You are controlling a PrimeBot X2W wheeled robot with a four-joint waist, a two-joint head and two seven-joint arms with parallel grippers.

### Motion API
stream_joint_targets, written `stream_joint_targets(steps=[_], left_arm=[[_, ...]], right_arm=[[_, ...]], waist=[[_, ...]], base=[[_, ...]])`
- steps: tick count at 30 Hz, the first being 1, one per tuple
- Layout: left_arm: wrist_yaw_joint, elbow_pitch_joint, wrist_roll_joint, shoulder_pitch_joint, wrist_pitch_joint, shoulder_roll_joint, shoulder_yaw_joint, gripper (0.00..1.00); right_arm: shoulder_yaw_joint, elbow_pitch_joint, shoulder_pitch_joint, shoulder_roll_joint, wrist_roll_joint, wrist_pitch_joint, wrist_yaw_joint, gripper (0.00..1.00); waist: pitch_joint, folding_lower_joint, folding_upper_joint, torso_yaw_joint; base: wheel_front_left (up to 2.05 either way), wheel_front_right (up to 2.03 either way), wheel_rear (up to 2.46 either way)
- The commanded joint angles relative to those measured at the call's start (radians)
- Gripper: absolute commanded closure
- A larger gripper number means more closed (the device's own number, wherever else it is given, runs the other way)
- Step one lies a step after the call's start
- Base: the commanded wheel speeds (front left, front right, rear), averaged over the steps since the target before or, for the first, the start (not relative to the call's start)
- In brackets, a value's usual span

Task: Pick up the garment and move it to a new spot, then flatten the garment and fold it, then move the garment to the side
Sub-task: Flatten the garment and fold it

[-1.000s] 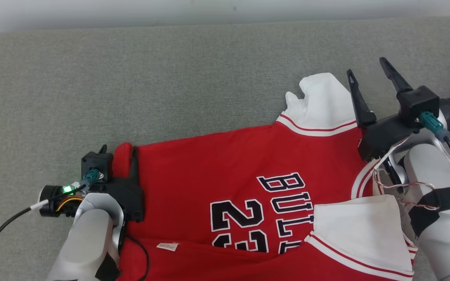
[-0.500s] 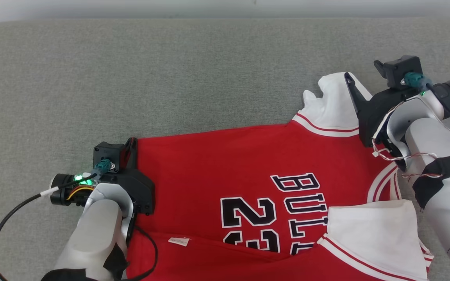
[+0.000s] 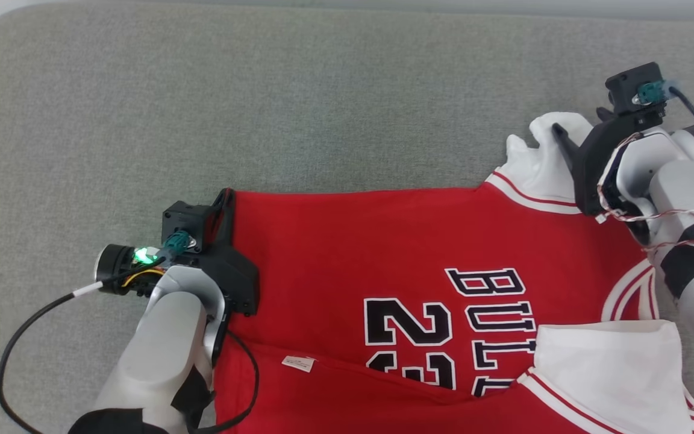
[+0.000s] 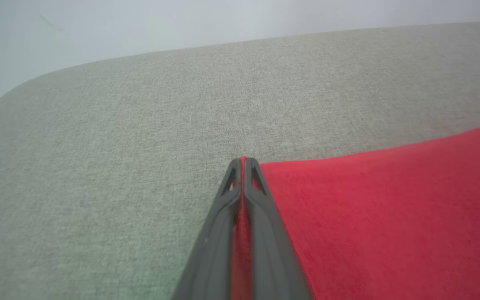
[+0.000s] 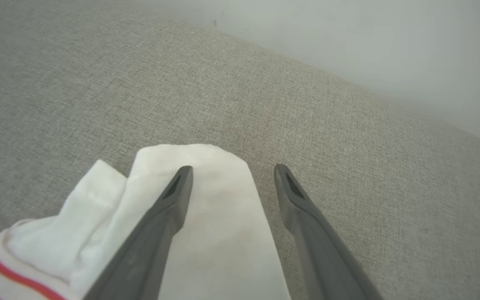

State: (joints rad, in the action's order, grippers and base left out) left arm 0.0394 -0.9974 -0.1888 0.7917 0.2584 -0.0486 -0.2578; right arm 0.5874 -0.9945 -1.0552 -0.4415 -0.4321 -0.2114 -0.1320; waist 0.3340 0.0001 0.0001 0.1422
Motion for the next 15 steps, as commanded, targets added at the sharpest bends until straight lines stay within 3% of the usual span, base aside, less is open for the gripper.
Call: stream_joint_targets(steps=[1, 3, 4, 5, 6, 15], left_arm=[[-0.009, 0.012, -0.018, 0.002, 0.005, -0.004, -0.013, 1.00], [-0.017, 0.023, -0.029, 0.002, 0.006, -0.004, -0.033, 1.00], [-0.022, 0.029, -0.039, 0.001, 0.006, -0.004, -0.041, 1.00], [-0.026, 0.034, -0.045, 0.001, 0.007, -0.004, -0.049, 1.00], [-0.031, 0.037, -0.051, 0.000, 0.007, -0.004, -0.057, 1.00], [-0.058, 0.060, -0.080, -0.030, 0.008, -0.004, -0.068, 1.00]], right_arm=[[0.005, -0.012, -0.016, -0.010, -0.020, -0.009, 0.003, 0.05], [0.022, -0.023, -0.017, -0.013, -0.031, -0.016, 0.003, 0.17], [0.028, -0.026, -0.018, -0.012, -0.041, -0.018, 0.003, 0.42], [0.033, -0.026, -0.020, -0.013, -0.048, -0.015, 0.003, 0.58], [0.039, -0.027, -0.023, -0.016, -0.051, -0.008, 0.003, 0.97], [0.066, -0.056, -0.031, -0.021, -0.078, 0.080, 0.003, 1.00]], waist=[[0.014, -0.0001, -0.0001, 0.013], [0.020, -0.0001, -0.0001, 0.018], [0.022, -0.0001, -0.0001, 0.020], [0.023, -0.0001, -0.0001, 0.021], [0.023, -0.0001, -0.0001, 0.022], [-0.003, -0.0001, -0.0001, 0.011]], base=[[0.00, 0.00, 0.00], [0.00, 0.00, 0.00], [0.00, 0.00, 0.00], [0.00, 0.00, 0.00], [0.00, 0.00, 0.00], [0.00, 0.00, 0.00]])
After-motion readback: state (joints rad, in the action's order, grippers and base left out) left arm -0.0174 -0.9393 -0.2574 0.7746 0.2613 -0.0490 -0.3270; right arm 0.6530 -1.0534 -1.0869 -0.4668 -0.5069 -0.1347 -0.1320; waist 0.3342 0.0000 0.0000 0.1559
